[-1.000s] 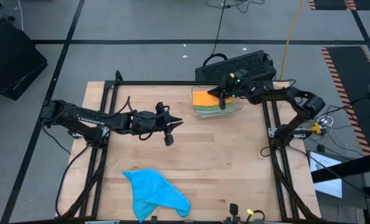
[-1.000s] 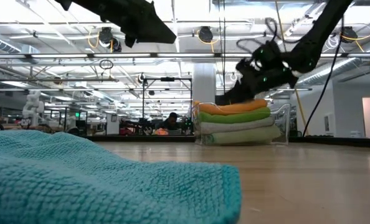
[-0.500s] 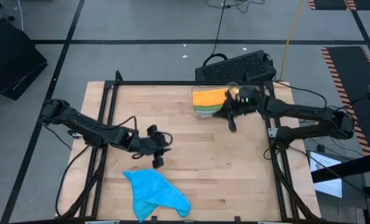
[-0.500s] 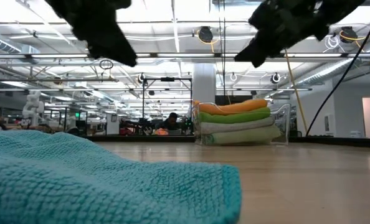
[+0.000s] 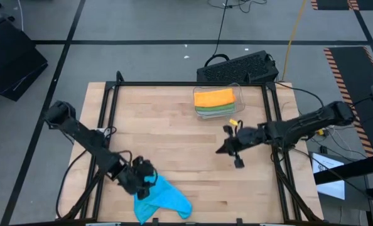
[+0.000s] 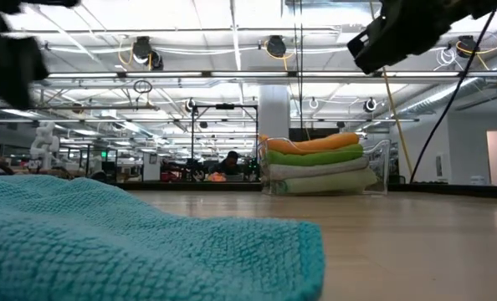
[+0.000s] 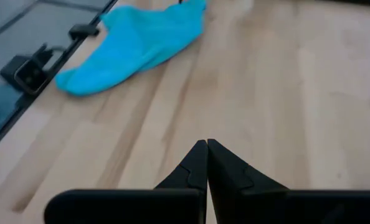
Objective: Fold microfiber towels
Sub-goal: Fold the blue microfiber towel
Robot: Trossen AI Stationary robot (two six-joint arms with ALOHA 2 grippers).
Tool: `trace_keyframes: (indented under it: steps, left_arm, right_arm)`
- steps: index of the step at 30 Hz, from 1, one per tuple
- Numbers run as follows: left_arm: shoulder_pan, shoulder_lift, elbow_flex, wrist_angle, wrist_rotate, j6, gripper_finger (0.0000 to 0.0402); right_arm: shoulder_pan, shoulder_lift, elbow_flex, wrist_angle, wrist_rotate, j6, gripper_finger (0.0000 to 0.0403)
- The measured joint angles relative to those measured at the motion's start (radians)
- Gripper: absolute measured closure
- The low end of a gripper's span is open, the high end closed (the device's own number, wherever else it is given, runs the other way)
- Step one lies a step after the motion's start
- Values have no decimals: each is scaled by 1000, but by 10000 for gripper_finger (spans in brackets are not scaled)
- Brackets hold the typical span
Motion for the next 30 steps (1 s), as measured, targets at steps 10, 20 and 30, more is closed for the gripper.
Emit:
trace_keyframes:
  steps: [10, 20, 30]
  left_arm:
    - [-176, 193, 161, 131, -7, -104, 294]
    - [-251, 494, 538, -284, 21, -243, 306]
    - [-327, 633, 617, -371, 90, -354, 171]
  right_arm:
    - [139, 125, 0, 97, 50, 16, 403]
    - [141, 179, 0, 178, 49, 16, 403]
    - [141, 179, 0, 174, 46, 17, 403]
